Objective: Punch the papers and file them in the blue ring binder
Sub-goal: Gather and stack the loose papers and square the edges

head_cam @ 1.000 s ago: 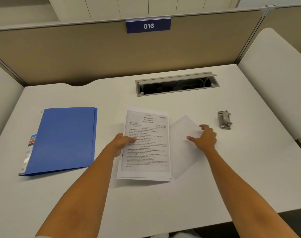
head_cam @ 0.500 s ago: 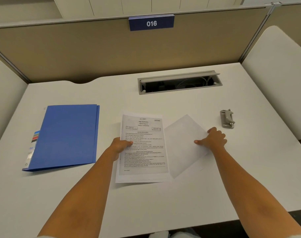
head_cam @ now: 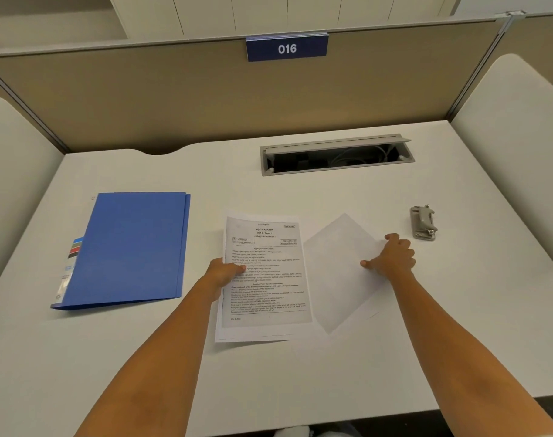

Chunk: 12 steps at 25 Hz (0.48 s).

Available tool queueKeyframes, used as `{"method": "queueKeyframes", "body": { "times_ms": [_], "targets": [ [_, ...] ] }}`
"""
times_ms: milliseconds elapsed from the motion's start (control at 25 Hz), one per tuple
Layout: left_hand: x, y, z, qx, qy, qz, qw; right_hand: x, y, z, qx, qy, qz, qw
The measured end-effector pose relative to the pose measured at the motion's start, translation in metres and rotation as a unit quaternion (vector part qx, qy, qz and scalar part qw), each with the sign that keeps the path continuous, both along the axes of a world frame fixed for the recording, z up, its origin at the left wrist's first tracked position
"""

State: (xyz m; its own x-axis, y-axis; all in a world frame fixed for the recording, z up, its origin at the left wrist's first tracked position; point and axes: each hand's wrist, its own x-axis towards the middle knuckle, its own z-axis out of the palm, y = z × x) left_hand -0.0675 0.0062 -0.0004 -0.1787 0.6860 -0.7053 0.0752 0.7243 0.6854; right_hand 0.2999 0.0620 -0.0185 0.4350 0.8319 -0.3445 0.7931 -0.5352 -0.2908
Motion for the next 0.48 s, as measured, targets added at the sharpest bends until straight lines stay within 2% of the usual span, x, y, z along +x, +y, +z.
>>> {"method": "queueKeyframes", "body": {
  "times_ms": [160,360,480],
  "targets": [
    [0.002,-0.004,-0.002,-0.001,-0.001,0.008,1.0,0.004,0.005,0.003,-0.04,-0.031,0.009,0.999],
    [0.003,-0.006,-0.006,0.0,-0.007,0.016,1.0,-0.001,0.007,0.006,-0.069,-0.023,0.04,0.997],
    [0.004,-0.005,-0.009,0.0,-0.009,0.016,1.0,-0.003,0.004,0.011,-0.055,-0.046,0.06,0.996]
  ]
}}
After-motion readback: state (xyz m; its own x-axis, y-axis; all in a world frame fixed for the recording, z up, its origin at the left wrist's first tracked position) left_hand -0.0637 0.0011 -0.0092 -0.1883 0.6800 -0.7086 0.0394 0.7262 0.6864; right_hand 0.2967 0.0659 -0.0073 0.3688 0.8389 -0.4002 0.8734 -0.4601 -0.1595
